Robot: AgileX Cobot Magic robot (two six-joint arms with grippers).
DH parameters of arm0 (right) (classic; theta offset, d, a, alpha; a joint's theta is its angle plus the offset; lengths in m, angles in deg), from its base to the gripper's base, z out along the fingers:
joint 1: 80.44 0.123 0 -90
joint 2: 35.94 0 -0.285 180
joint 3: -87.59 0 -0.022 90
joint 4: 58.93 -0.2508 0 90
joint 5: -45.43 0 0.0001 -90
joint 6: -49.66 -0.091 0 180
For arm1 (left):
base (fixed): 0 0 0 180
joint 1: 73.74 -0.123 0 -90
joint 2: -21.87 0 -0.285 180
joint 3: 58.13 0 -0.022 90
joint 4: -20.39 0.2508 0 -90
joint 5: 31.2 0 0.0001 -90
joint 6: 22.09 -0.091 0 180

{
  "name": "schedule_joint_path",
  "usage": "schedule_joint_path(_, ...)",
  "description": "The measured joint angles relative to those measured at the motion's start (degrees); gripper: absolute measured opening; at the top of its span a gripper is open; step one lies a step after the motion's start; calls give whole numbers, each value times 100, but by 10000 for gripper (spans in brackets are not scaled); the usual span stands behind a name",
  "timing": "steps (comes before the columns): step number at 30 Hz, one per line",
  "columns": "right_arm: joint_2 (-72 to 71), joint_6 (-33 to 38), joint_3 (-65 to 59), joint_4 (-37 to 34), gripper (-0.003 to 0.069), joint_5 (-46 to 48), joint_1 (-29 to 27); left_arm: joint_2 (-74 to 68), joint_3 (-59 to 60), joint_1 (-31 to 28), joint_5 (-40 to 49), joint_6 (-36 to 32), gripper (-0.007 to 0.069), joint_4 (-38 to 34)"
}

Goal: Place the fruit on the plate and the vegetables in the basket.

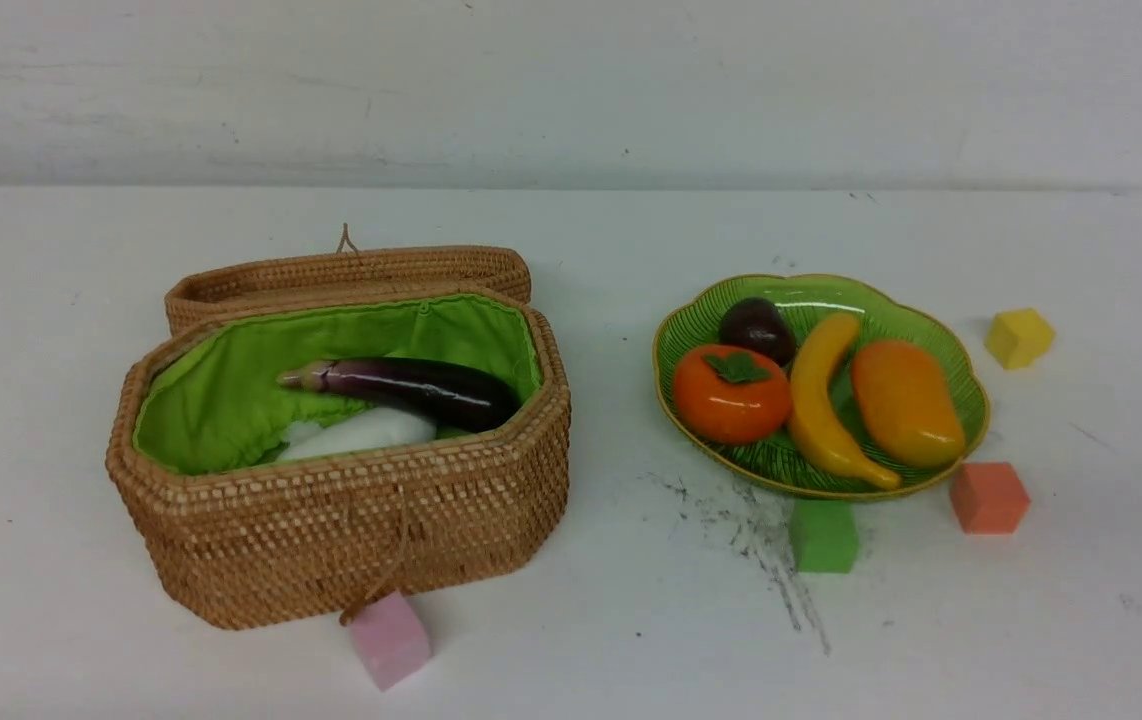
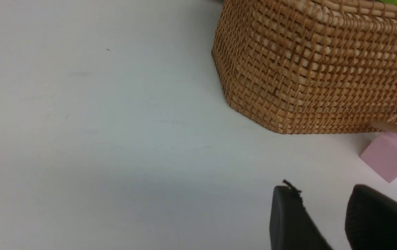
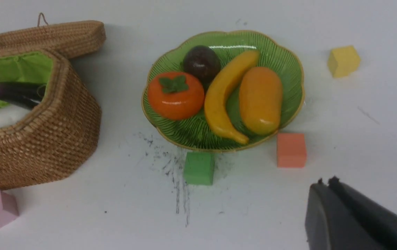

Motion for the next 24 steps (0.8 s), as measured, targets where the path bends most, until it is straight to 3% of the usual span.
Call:
schedule_joint_path(6, -465, -93, -641, -33, -8, -20, 0, 0, 0, 0, 0, 0, 239, 0)
schedule_joint_path(24, -512, -103, -681, 81, -5, 962, 0, 0, 0, 0, 0, 0, 239, 0)
